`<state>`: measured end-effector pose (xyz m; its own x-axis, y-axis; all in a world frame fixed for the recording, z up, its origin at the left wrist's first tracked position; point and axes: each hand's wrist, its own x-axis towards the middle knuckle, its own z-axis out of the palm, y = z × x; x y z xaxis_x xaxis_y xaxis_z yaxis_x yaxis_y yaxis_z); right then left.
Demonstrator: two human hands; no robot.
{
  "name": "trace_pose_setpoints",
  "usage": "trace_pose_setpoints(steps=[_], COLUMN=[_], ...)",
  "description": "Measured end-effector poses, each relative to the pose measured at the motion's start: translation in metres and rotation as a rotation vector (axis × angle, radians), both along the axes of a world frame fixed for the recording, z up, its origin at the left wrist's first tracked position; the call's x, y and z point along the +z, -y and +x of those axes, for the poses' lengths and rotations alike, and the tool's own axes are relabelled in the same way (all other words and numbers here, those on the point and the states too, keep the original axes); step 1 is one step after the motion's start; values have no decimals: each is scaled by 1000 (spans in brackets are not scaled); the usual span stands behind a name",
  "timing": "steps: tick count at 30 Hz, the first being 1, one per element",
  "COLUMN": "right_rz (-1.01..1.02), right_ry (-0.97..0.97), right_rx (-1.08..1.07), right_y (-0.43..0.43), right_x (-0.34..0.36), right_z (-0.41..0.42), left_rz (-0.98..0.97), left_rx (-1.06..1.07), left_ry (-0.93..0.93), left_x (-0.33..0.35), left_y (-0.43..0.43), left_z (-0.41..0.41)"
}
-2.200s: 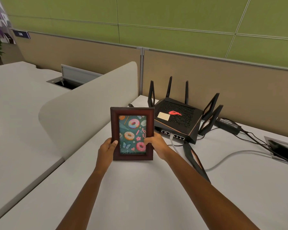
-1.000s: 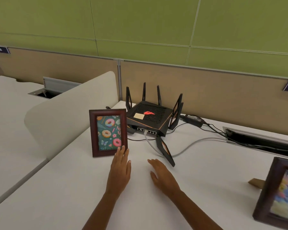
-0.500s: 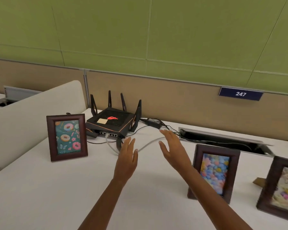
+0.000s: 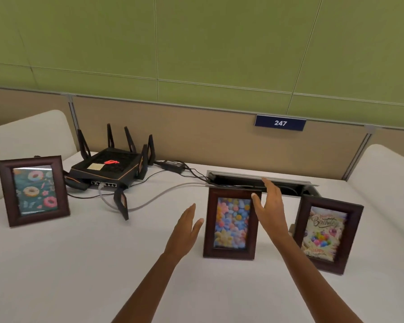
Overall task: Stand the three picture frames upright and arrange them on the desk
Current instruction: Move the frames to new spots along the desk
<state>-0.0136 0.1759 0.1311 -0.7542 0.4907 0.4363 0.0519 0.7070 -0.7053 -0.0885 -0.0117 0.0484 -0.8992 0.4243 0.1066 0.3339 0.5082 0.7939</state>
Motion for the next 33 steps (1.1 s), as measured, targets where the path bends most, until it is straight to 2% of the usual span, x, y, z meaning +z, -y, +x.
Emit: trace_pose_setpoints(steps=[6,11,15,26,33], right_rz=[-271,-847,-917,-1207,-1202], right_ry=[125,387,482,340,360], right_rx=[-28,209,370,539,544], right_y=[-33,-48,-48,-47,-52], right_x=[-39,-66,-81,-93,-88], right_z=[12,10,6,-11,-21], left_rz=[3,-20,-42,44,22], left_rx=[79,91,93,105,100], left_ry=[121,188,201,200,209], left_x=[-13,-17,-18,-30,-30], left_y=[-22,-27,-28,-30,-34], left_z=[21,24,20,8,-2])
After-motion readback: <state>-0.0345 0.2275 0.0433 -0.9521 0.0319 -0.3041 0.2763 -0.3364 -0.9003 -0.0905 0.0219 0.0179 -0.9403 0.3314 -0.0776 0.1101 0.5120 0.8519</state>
